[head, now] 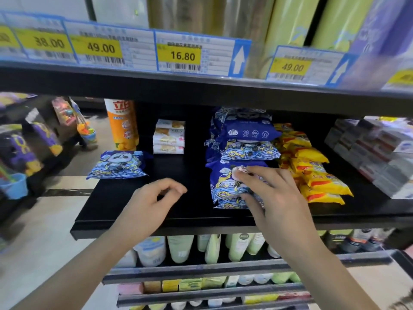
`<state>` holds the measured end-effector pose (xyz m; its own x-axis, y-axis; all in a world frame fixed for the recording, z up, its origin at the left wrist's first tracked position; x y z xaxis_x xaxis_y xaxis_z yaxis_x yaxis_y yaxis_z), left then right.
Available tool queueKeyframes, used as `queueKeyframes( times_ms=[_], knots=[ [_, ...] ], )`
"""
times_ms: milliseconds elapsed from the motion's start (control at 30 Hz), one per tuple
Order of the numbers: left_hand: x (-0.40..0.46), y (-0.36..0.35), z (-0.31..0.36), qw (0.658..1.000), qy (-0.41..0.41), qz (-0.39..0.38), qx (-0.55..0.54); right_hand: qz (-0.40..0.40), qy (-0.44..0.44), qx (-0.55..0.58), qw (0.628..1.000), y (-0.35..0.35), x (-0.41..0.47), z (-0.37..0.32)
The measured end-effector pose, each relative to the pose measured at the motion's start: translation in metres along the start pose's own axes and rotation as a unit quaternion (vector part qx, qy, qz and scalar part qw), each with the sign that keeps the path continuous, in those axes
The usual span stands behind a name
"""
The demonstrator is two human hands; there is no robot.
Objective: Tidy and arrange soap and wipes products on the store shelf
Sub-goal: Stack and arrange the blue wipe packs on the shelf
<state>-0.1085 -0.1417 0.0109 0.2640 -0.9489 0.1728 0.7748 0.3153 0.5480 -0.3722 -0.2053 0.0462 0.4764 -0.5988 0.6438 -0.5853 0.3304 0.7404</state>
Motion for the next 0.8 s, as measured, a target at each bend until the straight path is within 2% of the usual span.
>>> queueKeyframes(
  times_ms=[100,167,233,300,433,600,800],
  knots=[
    [0.001,0.005,0.014,0.989,0.059,-0.022,-0.136,0.015,0.029,0.018,0.999,-0.002,0.001,-0.022],
    [0.002,0.008,0.02,0.97,0.1,-0.068,-0.209,0.017,0.044,0.025,0.999,-0.007,0.001,-0.036],
    [0.0,0.01,0.023,0.948,0.116,-0.118,-0.272,0.018,0.058,0.032,0.998,-0.015,0.001,-0.05],
    [-0.003,0.011,0.021,0.936,0.113,-0.125,-0.31,0.01,0.067,0.044,0.997,-0.023,0.0,-0.062],
    [-0.01,0.02,0.011,0.95,0.087,-0.068,-0.291,-0.029,0.059,0.083,0.994,-0.033,-0.003,-0.073],
    [-0.015,0.042,0.004,0.959,0.051,-0.052,-0.273,-0.051,-0.005,0.186,0.981,-0.039,0.002,-0.071],
    [-0.02,0.055,-0.005,0.963,0.027,-0.062,-0.259,-0.11,-0.082,0.365,0.921,-0.056,0.013,-0.076]
  ],
)
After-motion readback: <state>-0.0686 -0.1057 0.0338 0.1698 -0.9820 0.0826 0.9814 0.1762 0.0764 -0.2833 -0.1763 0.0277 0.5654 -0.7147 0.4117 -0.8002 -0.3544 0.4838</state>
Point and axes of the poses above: each hand's wrist, its own x-axis towards the middle knuckle, its own y-axis out of the back of the hand, z = x × y, the point moved 1 cm from there along x, towards the middle knuckle, and after that the axes turned 4 degrees about x, right-handed, at the moved point
